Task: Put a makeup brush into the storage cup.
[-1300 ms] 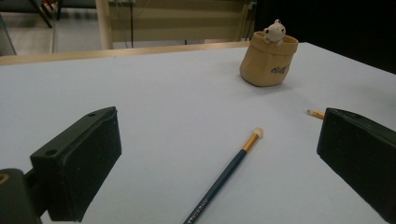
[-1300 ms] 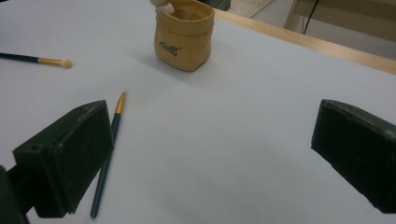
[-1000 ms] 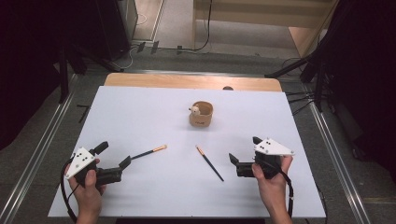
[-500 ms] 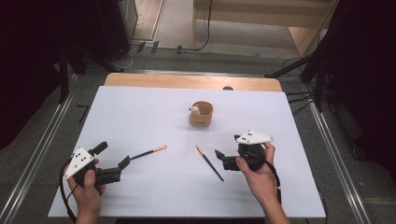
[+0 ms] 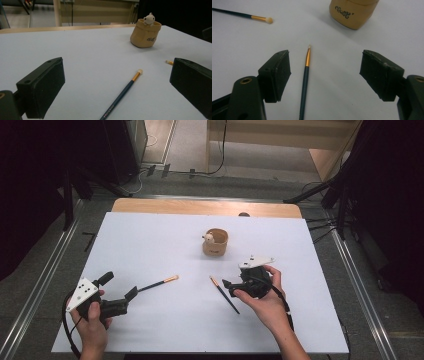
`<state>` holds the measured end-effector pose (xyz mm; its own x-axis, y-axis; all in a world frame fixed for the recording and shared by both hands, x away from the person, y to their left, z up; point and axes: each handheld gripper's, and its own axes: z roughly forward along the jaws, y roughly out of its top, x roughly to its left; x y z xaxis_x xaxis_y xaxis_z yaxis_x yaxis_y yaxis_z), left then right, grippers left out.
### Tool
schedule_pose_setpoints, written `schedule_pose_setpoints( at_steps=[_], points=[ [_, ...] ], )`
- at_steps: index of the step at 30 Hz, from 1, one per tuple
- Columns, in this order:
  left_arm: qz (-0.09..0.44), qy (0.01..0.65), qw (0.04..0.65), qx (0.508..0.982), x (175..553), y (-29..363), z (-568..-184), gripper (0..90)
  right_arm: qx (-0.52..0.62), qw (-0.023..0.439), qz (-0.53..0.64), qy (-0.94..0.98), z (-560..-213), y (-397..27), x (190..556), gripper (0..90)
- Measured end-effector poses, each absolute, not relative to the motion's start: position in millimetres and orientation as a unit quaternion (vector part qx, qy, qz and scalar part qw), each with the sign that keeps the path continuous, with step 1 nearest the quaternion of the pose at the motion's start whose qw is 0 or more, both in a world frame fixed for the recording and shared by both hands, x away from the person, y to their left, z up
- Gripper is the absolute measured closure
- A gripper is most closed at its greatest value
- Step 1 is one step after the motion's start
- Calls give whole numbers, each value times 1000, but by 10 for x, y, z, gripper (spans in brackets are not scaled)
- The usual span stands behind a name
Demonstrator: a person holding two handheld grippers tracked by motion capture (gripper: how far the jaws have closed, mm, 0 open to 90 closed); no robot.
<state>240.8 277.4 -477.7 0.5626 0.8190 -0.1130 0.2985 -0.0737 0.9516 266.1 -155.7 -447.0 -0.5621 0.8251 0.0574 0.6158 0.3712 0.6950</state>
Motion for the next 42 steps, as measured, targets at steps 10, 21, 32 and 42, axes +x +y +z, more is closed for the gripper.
schedule_pose_setpoints(
  at_steps=[10, 21, 32, 42],
  points=[
    [237, 403, 546, 695, 2412, 2770, -4780, 6, 443, 142, 300, 833, -4600, -1390, 2770, 327],
    [237, 404, 546, 695, 2410, 2764, -4782, 6, 437, 145, 281, 842, -4644, -1283, 2810, 327],
    [236, 405, 544, 696, 2409, 2752, -4785, 7, 434, 149, 270, 846, -4677, -1245, 2833, 335],
    [236, 403, 545, 696, 2405, 2748, -4786, 6, 432, 131, 239, 859, -4714, -1158, 2828, 399]
  ],
)
